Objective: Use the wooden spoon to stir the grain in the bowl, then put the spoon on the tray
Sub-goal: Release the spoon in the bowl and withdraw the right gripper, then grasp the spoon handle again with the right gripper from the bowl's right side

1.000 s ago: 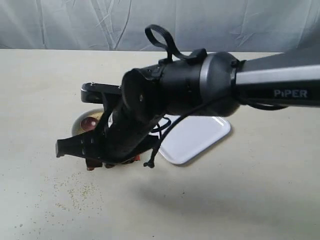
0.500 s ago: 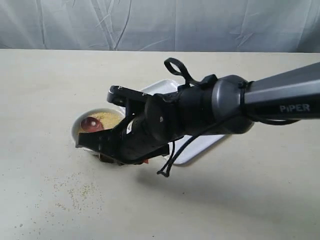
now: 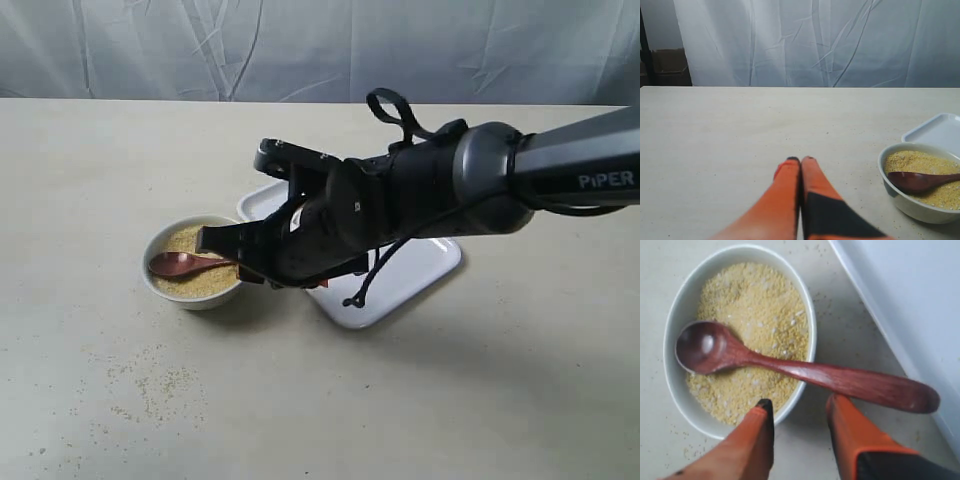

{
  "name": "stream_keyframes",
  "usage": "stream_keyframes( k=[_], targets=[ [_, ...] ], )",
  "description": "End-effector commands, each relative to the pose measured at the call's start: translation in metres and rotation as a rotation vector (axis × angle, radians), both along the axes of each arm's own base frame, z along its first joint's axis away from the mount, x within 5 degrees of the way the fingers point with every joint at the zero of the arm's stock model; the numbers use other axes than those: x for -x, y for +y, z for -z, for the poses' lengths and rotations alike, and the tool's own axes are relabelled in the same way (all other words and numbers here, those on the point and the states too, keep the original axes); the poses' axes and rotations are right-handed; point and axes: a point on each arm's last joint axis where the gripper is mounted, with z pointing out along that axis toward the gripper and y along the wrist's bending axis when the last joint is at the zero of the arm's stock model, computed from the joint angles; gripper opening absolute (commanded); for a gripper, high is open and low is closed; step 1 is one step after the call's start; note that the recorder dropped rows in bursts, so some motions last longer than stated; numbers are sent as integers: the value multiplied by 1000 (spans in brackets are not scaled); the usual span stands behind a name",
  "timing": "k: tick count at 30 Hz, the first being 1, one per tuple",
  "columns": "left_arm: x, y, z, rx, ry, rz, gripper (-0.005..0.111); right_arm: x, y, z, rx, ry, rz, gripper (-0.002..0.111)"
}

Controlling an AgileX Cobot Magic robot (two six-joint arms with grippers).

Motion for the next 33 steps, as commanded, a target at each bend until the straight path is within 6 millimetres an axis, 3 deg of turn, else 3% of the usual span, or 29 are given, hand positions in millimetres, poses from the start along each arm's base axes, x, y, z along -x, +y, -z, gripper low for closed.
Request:
stream_keyframes(
  k=[1, 7, 14, 19, 24, 28, 33],
  targets=[
    [0, 0, 0, 5, -15, 0, 0, -7, -1, 3, -25, -46, 28, 37],
    [0, 0, 0, 5, -15, 0, 0, -2, -2, 3, 0, 0, 13, 37],
    [0, 0, 0, 5, -15, 0, 0, 9, -9, -25, 11, 31, -34, 37],
    [0, 0, 0, 1, -15, -1, 0, 35, -15, -37, -140, -132, 26, 37],
    [0, 0, 0, -7, -15, -1, 0, 72, -32, -27, -442, -380, 291, 37],
    [0, 0, 0, -7, -15, -1, 0, 89, -44, -9, -590, -295, 464, 37],
    [0, 0, 0, -7, -15, -1, 0, 97, -40, 11, -695, -186, 632, 37]
  ],
)
